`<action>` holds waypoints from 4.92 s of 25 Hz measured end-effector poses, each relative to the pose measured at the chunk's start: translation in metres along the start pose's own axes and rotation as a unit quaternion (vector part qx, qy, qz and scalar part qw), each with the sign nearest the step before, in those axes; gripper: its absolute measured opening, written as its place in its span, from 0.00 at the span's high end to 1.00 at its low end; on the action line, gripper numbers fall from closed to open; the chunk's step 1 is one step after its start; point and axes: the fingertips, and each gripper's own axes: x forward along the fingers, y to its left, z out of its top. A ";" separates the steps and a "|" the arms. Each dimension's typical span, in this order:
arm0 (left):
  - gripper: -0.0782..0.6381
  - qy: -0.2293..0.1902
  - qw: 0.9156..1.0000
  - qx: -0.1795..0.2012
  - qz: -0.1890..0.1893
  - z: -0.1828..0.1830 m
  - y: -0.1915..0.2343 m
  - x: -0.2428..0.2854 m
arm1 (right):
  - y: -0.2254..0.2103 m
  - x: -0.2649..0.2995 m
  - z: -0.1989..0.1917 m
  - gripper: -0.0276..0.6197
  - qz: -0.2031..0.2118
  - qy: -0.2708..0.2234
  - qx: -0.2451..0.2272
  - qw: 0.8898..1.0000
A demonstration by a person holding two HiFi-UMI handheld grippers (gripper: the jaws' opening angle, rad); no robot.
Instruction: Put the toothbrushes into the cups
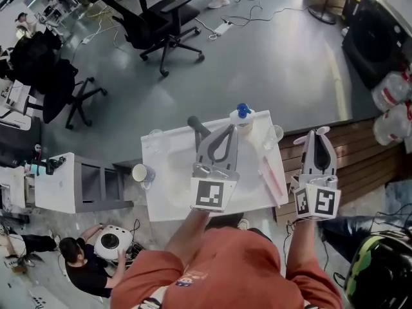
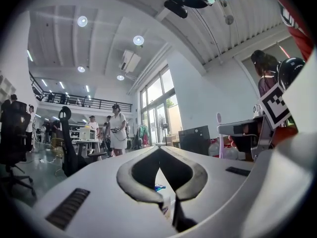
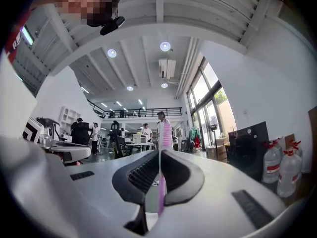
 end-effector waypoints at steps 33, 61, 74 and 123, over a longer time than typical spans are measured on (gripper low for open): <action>0.87 0.113 0.991 -0.050 -0.051 -0.160 0.013 0.084 | -0.002 0.093 -0.185 0.92 -0.001 0.158 0.048 0.986; 0.87 0.131 0.988 -0.064 -0.059 -0.181 0.004 0.093 | 0.005 0.098 -0.228 0.88 0.009 0.227 0.003 0.974; 0.87 0.118 0.991 -0.054 -0.043 -0.158 0.004 0.068 | 0.006 0.079 -0.202 0.86 0.005 0.200 -0.008 0.980; 0.87 0.082 0.993 -0.046 0.077 -0.108 0.003 -0.140 | 0.094 -0.076 -0.185 0.86 0.093 0.235 -0.049 0.966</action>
